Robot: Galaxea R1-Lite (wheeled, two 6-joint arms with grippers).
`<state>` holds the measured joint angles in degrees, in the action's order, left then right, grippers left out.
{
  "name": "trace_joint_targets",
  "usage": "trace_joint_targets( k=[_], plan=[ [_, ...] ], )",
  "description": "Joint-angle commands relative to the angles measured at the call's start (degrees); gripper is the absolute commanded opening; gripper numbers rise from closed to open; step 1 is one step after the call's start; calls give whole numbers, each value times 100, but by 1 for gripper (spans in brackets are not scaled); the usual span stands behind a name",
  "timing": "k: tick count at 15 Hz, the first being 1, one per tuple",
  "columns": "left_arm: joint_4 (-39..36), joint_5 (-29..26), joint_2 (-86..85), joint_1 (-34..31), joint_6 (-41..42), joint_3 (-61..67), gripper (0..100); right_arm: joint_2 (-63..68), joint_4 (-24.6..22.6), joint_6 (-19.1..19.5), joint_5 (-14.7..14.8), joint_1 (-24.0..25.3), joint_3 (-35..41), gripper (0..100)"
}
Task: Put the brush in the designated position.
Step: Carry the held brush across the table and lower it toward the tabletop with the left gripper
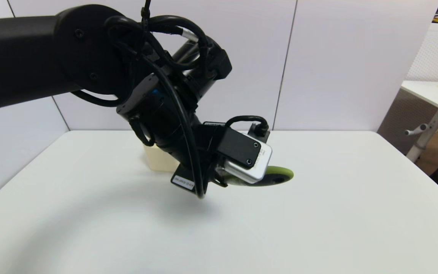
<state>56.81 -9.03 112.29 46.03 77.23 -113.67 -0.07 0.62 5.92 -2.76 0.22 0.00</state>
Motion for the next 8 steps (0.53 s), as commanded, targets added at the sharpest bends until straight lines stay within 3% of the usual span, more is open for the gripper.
trace_joint_targets(
  k=[1,8],
  plan=[
    [-29,95,-5,11,-393,-7,0,-10,-1,5,-6,4,9,100],
    [-451,174,56,20,-2080,-7,0,7,-1,5,-6,4,9,100]
  ],
)
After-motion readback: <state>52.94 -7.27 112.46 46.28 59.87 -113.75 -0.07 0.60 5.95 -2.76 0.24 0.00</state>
